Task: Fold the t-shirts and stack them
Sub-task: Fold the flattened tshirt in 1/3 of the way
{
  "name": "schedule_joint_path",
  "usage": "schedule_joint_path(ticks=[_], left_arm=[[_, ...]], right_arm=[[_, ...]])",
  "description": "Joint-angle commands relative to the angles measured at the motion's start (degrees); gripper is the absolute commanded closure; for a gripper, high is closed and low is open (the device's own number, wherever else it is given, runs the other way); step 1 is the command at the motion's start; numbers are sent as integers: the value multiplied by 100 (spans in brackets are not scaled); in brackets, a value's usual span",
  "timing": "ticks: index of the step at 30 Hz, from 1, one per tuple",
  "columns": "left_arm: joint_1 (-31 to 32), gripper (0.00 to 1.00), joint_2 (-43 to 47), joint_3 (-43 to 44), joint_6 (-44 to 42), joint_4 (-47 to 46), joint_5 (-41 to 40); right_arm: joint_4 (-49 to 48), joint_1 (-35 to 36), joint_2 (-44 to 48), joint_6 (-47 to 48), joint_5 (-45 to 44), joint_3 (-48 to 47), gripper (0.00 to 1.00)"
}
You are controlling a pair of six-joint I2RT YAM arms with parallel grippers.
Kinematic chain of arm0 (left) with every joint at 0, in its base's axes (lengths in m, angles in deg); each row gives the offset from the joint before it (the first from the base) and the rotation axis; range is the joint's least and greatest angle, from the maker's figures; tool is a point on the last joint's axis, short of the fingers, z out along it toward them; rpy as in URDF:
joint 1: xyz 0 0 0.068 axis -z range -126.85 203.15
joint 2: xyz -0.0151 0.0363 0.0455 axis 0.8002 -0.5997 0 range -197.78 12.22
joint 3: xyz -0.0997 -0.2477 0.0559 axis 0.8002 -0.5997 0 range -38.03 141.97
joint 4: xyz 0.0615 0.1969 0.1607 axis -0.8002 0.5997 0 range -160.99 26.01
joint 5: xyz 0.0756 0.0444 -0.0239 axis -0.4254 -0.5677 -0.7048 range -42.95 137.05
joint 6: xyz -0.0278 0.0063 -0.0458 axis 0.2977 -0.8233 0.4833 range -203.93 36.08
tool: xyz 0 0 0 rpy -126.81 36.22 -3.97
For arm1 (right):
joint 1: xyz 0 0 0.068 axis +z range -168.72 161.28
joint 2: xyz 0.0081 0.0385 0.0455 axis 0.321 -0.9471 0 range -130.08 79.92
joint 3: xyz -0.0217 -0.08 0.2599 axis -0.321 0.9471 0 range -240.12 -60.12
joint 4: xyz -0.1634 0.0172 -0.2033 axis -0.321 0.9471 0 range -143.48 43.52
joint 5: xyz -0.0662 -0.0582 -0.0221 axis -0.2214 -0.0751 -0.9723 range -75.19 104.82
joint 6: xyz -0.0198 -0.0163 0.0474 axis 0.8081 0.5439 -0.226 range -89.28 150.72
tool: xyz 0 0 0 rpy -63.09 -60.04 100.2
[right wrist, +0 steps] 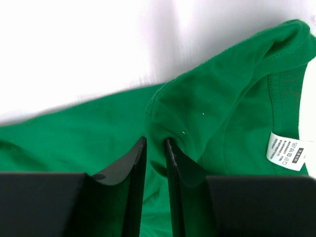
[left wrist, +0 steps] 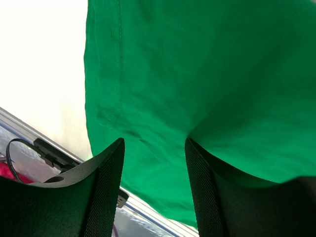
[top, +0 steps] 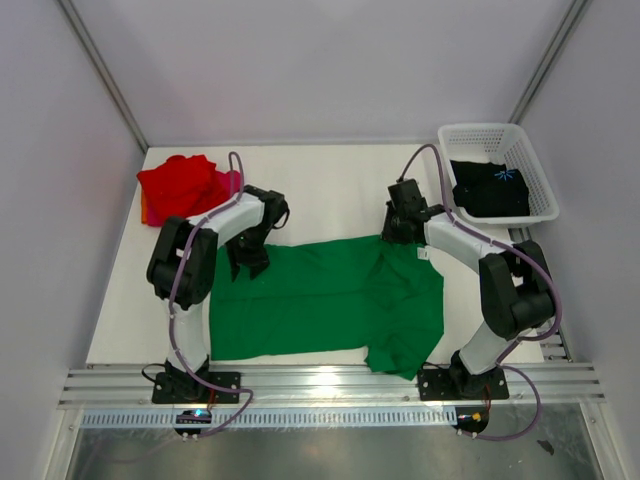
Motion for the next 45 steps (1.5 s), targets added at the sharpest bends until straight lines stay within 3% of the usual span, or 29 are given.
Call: schedule_joint_path(ticks=[1, 6, 17, 27, 32, 37, 45], left_arm=[[19, 45, -48, 255, -58, 43, -116], [19, 46, -66, 299, -84, 96, -221], [19, 46, -109, 352, -93, 114, -221], [19, 46, -110, 387, -119, 131, -239], [19, 46, -110, 440, -128, 184, -283], [19, 46, -31, 431, -146, 219, -379], [19, 45, 84, 255, -172, 193, -459]], right_arm=[[-4, 28, 109, 144, -189, -198, 76], [163, 28, 170, 205, -294, -225, 97], [453, 28, 452, 223, -610, -145, 97], [2395, 28, 189, -1296, -2043, -769, 97], [2879, 28, 92, -2227, -1746, -761, 97], [2958, 28, -198, -2545, -990, -682, 97], [3169, 36, 144, -3424, -1112, -436, 96]])
